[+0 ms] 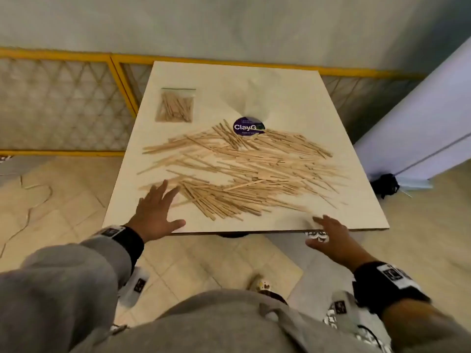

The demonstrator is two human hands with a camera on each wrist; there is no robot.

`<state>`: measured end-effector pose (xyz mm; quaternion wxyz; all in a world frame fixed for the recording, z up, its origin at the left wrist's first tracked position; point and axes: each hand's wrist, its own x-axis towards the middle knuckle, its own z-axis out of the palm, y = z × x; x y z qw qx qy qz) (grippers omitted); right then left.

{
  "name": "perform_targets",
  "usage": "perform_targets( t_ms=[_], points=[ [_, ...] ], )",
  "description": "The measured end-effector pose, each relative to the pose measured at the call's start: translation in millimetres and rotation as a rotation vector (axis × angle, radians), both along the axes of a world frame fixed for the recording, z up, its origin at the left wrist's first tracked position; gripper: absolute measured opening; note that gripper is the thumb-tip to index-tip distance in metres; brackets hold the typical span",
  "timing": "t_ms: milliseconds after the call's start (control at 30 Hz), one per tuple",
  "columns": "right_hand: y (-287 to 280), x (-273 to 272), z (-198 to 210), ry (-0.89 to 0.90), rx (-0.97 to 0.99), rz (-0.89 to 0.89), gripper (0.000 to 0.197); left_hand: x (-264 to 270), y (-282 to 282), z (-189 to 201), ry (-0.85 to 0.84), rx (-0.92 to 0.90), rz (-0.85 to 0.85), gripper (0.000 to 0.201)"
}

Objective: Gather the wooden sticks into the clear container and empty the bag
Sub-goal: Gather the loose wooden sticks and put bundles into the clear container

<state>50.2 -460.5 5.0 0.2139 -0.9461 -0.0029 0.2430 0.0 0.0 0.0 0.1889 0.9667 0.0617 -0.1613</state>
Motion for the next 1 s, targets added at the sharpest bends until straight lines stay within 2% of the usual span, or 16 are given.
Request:
perform_targets(
  t_ms=[133,300,433,567,667,733,767,867,933,1000],
  points=[
    [-0.1,30.9,-11.3,-0.041,-0.145,0.044,0.108,17.5,-21.5,-19.4,0.134,0.101,-0.034,0.109],
    [3.2,71.8,-35.6,-0.032,-0.191,0.053,0.124,36.7,-57.9,-42.4,0.134,0.130,-0.046,0.113],
    [30.8,92.6,-48.1,-0.095,-0.172,0.186,0.113,65.9,-94.5,-46.6,0.114,0.142,-0.066,0.114],
    [71.4,111.9,-49.1,-0.113,-0.140,0.195,0.091,100.2,-131.1,-46.7,0.088,0.102,-0.046,0.113],
    [86.1,134.8,-47.3,-0.099,-0.024,0.252,0.084,126.4,-154.6,-46.1,0.087,0.060,-0.023,0.113],
    [81.2,151.4,-37.7,-0.168,0.030,0.300,0.083,138.9,-157.5,-43.1,0.073,0.024,0.016,0.113],
    [73.0,165.4,-32.9,-0.211,0.040,0.295,0.082,146.2,-153.8,-39.9,0.053,0.025,0.049,0.111],
    [36.6,210.5,-26.6,-0.264,0.041,0.116,0.074,159.1,-122.6,-31.8,0.006,0.096,0.241,0.098],
    [17.1,233.6,-32.1,-0.214,-0.017,0.035,0.075,162.3,-99.0,-32.7,0.052,0.133,0.420,0.093],
    [16.9,237.1,-40.0,-0.138,-0.069,0.066,0.075,160.0,-90.4,-37.9,0.119,0.117,0.517,0.092]
  ],
)
